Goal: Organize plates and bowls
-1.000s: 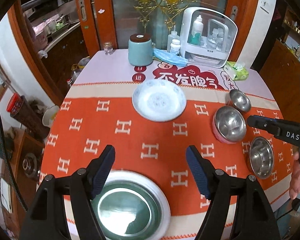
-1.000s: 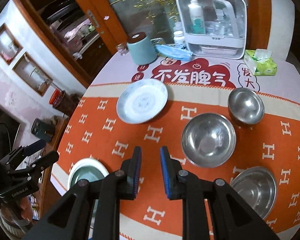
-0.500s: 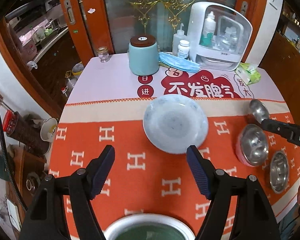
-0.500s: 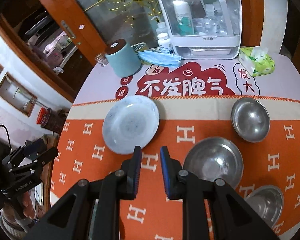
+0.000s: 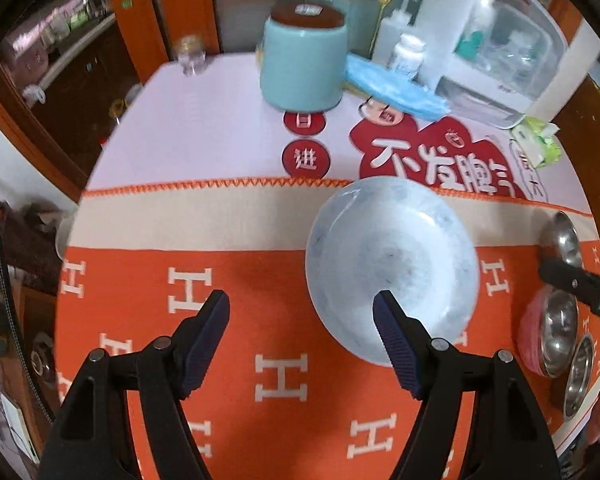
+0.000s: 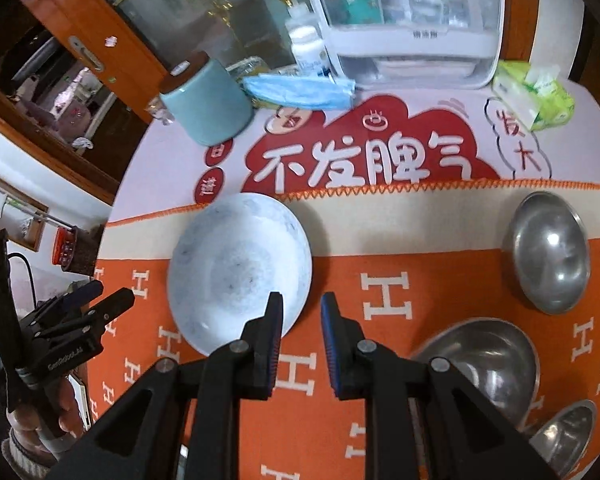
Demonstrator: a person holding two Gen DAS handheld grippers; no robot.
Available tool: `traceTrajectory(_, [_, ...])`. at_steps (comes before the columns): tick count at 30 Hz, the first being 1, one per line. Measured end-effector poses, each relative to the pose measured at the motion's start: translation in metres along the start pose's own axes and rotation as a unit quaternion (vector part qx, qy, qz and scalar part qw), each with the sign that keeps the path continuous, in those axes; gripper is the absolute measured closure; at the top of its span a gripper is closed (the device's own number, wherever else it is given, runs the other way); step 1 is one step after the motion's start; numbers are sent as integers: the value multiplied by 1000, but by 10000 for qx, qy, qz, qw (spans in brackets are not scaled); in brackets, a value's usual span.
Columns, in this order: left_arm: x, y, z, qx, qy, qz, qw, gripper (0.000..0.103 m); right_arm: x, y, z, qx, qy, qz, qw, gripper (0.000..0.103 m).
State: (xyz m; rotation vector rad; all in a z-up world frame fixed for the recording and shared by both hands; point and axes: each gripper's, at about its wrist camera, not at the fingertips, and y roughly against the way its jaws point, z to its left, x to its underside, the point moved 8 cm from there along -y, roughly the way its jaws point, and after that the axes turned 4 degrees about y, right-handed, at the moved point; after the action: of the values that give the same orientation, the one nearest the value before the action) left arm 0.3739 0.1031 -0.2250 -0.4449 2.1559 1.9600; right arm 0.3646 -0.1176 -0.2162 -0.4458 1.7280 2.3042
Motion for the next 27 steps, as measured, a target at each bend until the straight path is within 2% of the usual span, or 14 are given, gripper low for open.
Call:
traceTrajectory(11, [-10, -62, 5, 194, 344, 462, 9981, 30, -3, -47, -7, 3, -278, 402, 9988, 84])
traceTrajectory(18, [-15, -78, 2, 328, 316, 580, 9973, 30, -7, -69, -6, -36, -345, 584, 9977, 84])
traceTrajectory(23, [-16, -87, -2, 451, 305, 688, 9961, 36, -8, -81, -6, 22, -332, 709, 9969, 84])
traceTrajectory(27, [-14, -93, -6, 636, 267, 841, 9941, 53, -6, -87, -6, 20, -285, 781, 9965, 84])
